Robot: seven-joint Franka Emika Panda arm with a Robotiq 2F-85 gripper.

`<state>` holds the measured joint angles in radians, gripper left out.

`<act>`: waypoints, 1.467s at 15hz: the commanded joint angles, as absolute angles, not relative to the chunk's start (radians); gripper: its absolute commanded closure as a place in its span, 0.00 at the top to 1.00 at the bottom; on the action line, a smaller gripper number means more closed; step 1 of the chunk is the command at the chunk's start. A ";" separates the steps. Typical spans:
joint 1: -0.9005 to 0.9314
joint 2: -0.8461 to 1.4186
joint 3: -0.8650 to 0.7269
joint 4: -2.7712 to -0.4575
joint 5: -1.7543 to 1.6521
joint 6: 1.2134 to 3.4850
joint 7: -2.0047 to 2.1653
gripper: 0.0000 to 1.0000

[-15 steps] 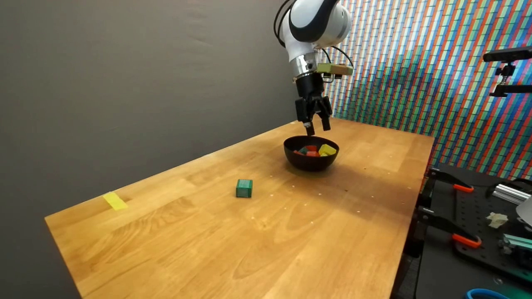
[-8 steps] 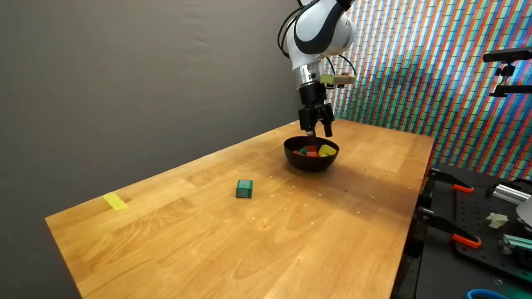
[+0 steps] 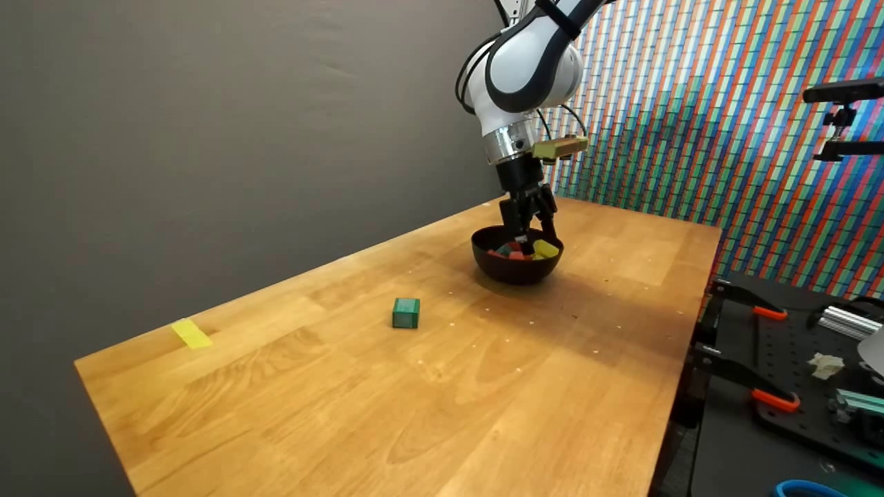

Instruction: Remove the blocks from the bowl and put them on the table

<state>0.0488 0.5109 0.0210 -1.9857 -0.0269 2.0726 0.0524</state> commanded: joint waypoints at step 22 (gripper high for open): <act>0.042 0.349 0.024 -2.067 -0.037 2.104 -0.004 0.37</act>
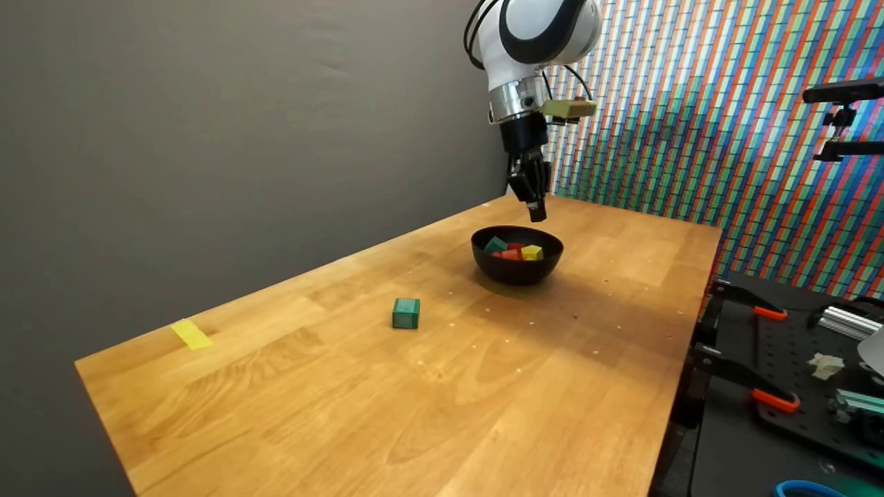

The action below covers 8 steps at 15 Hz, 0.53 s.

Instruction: Remove the blocks from the bowl and put them on the table

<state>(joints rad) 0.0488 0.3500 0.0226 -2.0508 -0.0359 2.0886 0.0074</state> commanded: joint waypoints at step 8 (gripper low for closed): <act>0.047 0.474 -0.011 -1.974 -0.056 2.109 0.070 0.99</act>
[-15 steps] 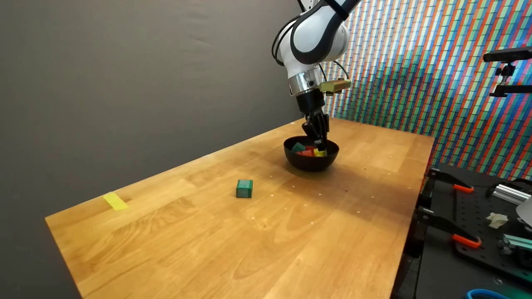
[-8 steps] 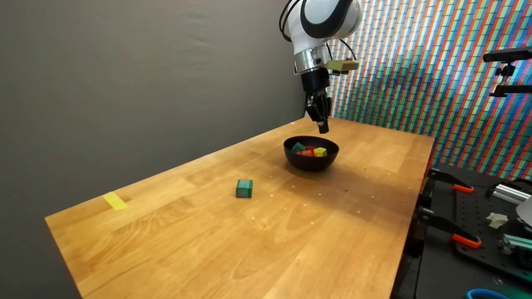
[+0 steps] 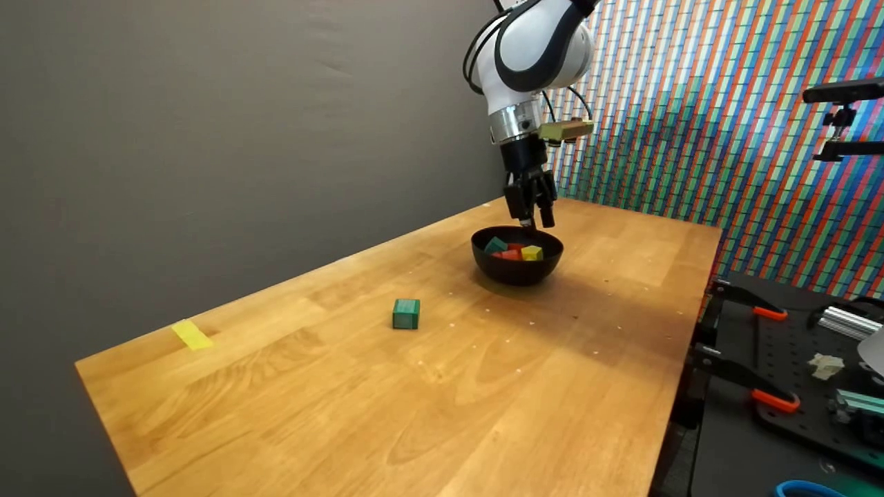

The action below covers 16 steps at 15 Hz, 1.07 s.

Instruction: Remove the blocks from the bowl and put them on the table

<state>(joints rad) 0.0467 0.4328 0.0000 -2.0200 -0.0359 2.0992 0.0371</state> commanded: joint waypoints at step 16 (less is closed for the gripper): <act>0.042 0.551 -0.020 -1.932 -0.037 2.133 0.117 0.90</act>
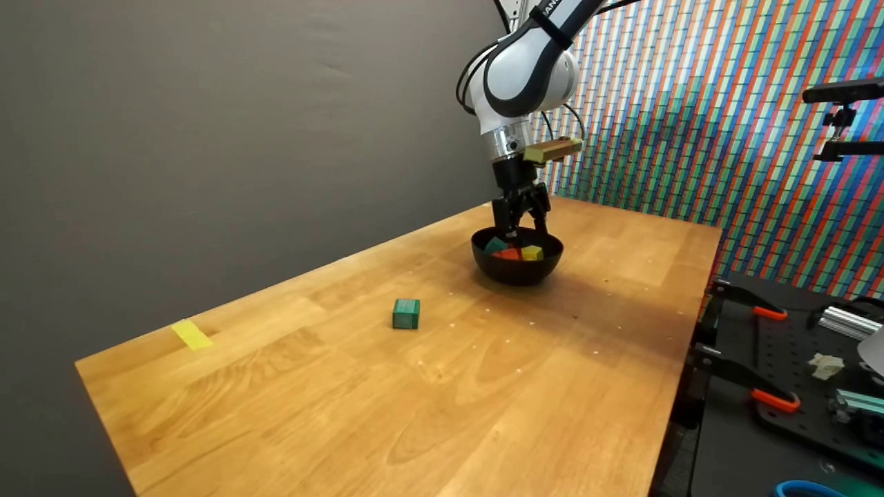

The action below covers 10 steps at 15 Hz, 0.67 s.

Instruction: Remove the blocks from the bowl and put them on the table

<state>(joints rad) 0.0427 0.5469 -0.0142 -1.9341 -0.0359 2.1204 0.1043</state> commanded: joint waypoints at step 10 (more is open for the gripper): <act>-0.010 0.484 0.000 -2.020 0.048 2.169 0.057 0.89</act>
<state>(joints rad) 0.0188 0.5404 -0.0133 -1.9488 0.0078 2.1305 0.0988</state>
